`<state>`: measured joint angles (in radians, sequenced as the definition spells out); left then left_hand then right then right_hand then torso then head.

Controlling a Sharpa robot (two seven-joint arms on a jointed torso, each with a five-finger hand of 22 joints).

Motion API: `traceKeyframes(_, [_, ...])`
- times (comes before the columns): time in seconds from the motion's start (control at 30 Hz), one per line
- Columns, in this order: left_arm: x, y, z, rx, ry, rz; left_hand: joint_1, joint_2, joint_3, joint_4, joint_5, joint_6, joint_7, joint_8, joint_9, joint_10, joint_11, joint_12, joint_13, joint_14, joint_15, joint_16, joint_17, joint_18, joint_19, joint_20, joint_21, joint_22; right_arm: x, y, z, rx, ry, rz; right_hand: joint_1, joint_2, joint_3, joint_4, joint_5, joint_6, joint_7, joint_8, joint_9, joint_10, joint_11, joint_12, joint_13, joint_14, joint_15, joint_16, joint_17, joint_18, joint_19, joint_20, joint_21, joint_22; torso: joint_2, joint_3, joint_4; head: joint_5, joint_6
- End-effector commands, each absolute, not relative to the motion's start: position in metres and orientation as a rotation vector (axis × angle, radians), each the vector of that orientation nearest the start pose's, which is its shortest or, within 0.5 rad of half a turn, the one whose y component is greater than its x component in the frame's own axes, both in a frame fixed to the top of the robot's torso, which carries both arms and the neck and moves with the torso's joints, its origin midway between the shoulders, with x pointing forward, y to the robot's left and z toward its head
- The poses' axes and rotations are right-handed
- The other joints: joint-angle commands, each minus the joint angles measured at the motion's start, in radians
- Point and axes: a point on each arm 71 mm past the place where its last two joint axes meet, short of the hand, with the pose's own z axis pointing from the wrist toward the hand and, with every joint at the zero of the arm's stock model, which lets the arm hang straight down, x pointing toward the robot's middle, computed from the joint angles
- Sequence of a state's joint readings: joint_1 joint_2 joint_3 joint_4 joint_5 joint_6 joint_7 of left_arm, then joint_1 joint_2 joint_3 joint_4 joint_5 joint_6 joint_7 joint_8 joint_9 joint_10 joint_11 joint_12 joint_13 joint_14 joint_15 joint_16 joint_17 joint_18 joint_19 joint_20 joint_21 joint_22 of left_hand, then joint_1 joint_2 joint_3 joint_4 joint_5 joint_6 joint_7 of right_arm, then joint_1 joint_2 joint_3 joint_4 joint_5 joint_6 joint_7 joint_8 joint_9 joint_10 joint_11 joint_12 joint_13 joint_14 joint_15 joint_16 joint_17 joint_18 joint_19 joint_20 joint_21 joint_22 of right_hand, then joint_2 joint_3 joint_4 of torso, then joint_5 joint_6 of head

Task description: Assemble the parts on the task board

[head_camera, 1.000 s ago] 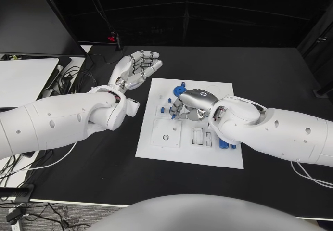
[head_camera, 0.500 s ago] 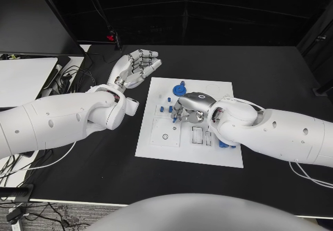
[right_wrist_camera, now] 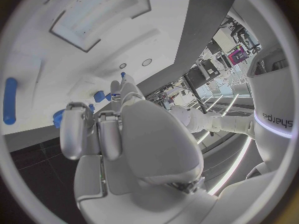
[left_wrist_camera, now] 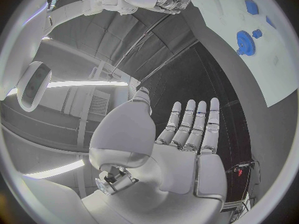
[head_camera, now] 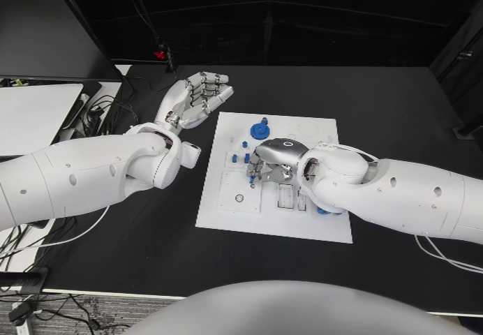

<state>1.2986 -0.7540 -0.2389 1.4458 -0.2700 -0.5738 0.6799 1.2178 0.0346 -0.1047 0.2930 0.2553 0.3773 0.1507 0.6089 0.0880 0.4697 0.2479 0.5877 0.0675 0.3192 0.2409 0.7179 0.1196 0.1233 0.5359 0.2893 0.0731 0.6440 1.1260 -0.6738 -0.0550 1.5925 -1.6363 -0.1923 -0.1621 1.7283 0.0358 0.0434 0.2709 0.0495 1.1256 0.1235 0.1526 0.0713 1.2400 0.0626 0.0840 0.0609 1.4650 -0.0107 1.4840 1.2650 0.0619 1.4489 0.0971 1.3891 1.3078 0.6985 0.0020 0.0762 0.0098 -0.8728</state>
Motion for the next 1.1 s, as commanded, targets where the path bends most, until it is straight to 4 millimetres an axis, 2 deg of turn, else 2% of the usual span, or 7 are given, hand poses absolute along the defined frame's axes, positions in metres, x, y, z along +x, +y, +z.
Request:
traceKeyframes(0.03, [0.4890,0.1925,-0.1689,-0.482,1.146,-1.443,-0.006,0.004,-0.006,-0.001,-0.004,-0.005,0.139,0.005,-0.002,-0.005,0.000,0.004,-0.001,-0.004,-0.001,0.005,-0.002,-0.010,0.004,0.000,0.004,-0.002,0.4383,-0.0918,-0.2199,-0.473,1.778,0.737,-0.002,0.005,0.006,-0.001,0.003,-0.001,0.005,0.001,0.000,0.000,0.005,-0.006,-0.001,0.052,0.003,-0.007,-0.005,-0.003,-0.006,0.002,-0.004,0.108,0.000,-0.0002,-0.0006,-0.005,0.000])
traceKeyframes(0.13, [0.4891,0.1925,-0.1690,-0.482,1.146,-1.443,-0.006,0.004,-0.006,-0.001,-0.004,-0.005,0.139,0.005,-0.002,-0.005,0.000,0.004,-0.001,-0.004,-0.001,0.005,-0.002,-0.010,0.004,0.000,0.004,-0.002,0.4377,-0.0911,-0.2210,-0.477,1.790,0.731,-0.003,0.005,0.006,0.000,0.003,-0.001,0.006,0.000,0.000,0.000,0.006,-0.007,-0.001,0.052,0.003,-0.007,-0.004,-0.003,-0.007,0.002,-0.005,0.107,-0.001,-0.0011,-0.0022,-0.003,0.000])
traceKeyframes(0.3, [0.4891,0.1925,-0.1690,-0.482,1.146,-1.443,-0.006,0.004,-0.006,-0.001,-0.004,-0.005,0.139,0.005,-0.002,-0.005,0.000,0.004,-0.001,-0.004,-0.001,0.005,-0.002,-0.010,0.004,0.000,0.004,-0.002,0.4374,-0.0913,-0.2224,-0.481,1.804,0.723,-0.004,0.004,0.008,0.000,0.003,-0.002,0.007,-0.001,0.000,-0.001,0.006,-0.010,-0.001,0.052,0.003,-0.008,-0.007,-0.003,-0.007,0.003,-0.005,0.107,-0.001,-0.0005,-0.0011,-0.008,0.000])
traceKeyframes(0.4, [0.4892,0.1927,-0.1690,-0.483,1.146,-1.442,-0.006,0.004,-0.006,-0.001,-0.004,-0.005,0.139,0.005,-0.002,-0.005,0.000,0.004,-0.001,-0.004,-0.001,0.005,-0.002,-0.010,0.004,0.000,0.004,-0.002,0.4374,-0.0923,-0.2230,-0.482,1.810,0.718,-0.004,0.004,0.008,0.000,0.004,-0.002,0.007,-0.002,0.000,-0.001,0.006,-0.010,-0.001,0.052,0.004,-0.008,-0.006,-0.003,-0.007,0.003,-0.006,0.107,-0.001,-0.0002,-0.0002,-0.007,0.000])
traceKeyframes(0.53, [0.4893,0.1938,-0.1690,-0.484,1.146,-1.438,-0.005,0.005,-0.007,-0.001,-0.004,-0.005,0.139,0.005,-0.002,-0.005,0.000,0.005,-0.001,-0.004,-0.001,0.006,-0.003,-0.010,0.004,0.000,0.004,-0.002,0.4377,-0.0933,-0.2238,-0.482,1.817,0.712,-0.004,0.004,0.008,0.000,0.004,-0.002,0.007,-0.002,0.000,-0.001,0.006,-0.010,-0.001,0.052,0.004,-0.008,-0.006,-0.003,-0.007,0.003,-0.006,0.107,-0.001,-0.0017,-0.0032,-0.006,0.000])
traceKeyframes(0.7, [0.4893,0.1929,-0.1691,-0.483,1.146,-1.440,-0.005,0.005,-0.007,-0.001,-0.004,-0.005,0.139,0.005,-0.002,-0.005,0.000,0.005,-0.001,-0.004,-0.001,0.006,-0.003,-0.010,0.004,0.000,0.004,-0.002,0.4378,-0.0938,-0.2244,-0.482,1.823,0.706,-0.004,0.003,0.008,0.000,0.004,-0.003,0.007,-0.002,0.000,-0.002,0.007,-0.011,-0.001,0.052,0.004,-0.008,-0.006,-0.003,-0.008,0.003,-0.007,0.106,0.000,0.0000,0.0004,-0.008,0.000])
traceKeyframes(1.1, [0.4896,0.1937,-0.1692,-0.485,1.147,-1.437,-0.003,0.006,-0.007,-0.002,-0.003,-0.005,0.139,0.006,-0.003,-0.005,0.000,0.005,-0.001,-0.003,-0.001,0.007,-0.004,-0.010,0.004,0.000,0.004,-0.002,0.4376,-0.0914,-0.2240,-0.481,1.818,0.710,-0.008,-0.003,0.012,0.000,0.003,-0.013,0.012,-0.013,-0.002,-0.009,0.011,-0.019,-0.001,0.051,0.007,-0.010,-0.010,-0.001,-0.011,0.006,-0.012,0.102,-0.001,-0.0002,-0.0007,-0.008,0.000])
